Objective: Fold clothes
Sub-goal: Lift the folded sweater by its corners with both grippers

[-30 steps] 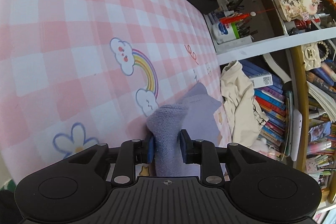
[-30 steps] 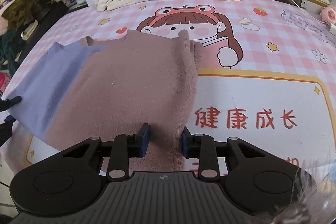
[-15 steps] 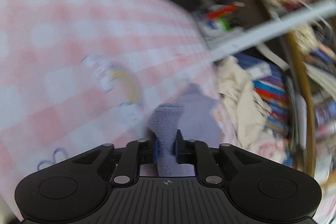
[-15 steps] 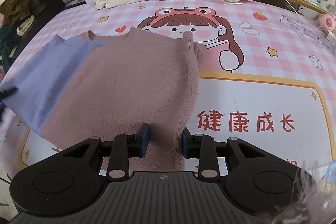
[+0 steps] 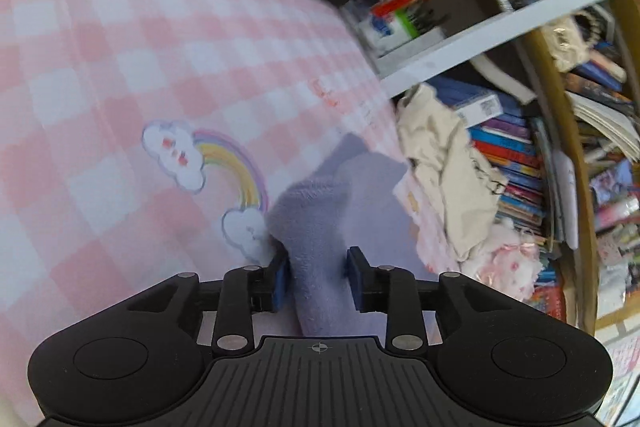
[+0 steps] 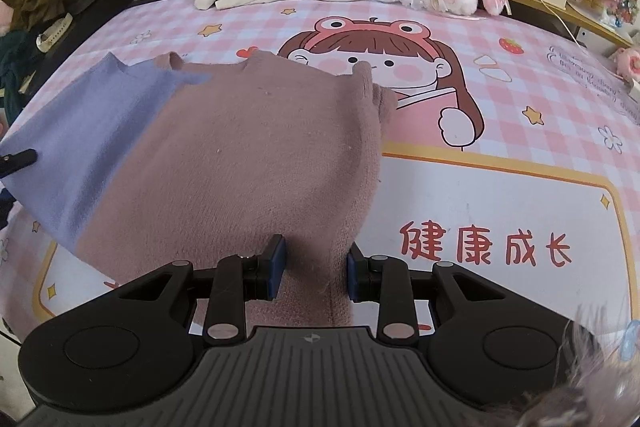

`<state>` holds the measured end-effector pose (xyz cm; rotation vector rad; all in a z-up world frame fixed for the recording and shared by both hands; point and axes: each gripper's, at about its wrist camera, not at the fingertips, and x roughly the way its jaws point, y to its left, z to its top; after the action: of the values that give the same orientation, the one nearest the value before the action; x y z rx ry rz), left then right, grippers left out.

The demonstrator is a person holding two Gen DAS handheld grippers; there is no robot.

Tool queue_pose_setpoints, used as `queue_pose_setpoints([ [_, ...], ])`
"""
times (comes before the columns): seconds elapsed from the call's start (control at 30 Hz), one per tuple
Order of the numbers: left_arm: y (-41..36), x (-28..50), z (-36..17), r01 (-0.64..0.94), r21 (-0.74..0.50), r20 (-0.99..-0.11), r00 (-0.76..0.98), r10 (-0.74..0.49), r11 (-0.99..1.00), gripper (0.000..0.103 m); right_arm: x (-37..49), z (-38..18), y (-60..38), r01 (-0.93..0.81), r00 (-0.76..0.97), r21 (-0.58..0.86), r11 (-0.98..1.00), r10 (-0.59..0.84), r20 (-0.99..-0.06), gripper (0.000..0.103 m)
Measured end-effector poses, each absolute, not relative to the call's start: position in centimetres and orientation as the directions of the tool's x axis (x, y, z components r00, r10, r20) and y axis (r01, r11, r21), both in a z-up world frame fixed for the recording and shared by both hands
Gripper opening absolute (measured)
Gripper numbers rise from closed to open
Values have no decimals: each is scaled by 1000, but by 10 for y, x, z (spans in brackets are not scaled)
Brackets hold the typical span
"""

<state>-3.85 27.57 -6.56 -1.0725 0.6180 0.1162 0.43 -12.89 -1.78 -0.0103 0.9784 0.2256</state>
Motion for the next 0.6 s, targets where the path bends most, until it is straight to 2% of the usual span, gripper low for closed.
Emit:
queue_pose_setpoints([
  [0.07,276,-38,-69,-387,-801,-515,834,-195,457,30,4,-18,-129,-191,539,91,977,182,-823,28],
  [0.23,276,-36,-70,-393,-796,-520,833,-188,460,17,4,-18,-130,-178,541,106,978,187,-820,29],
  [0.37,276,-34,-71,-396,-783,-530,828,-182,480,17,3,-18,-133,-176,545,120,977,198,-815,29],
  [0.5,273,-33,-69,-407,-773,-540,825,-167,487,17,0,-13,-135,-198,561,73,977,174,-809,40],
  [0.6,268,-34,-67,-423,-763,-547,825,-139,489,17,-7,-6,-139,-244,586,38,969,178,-790,40],
])
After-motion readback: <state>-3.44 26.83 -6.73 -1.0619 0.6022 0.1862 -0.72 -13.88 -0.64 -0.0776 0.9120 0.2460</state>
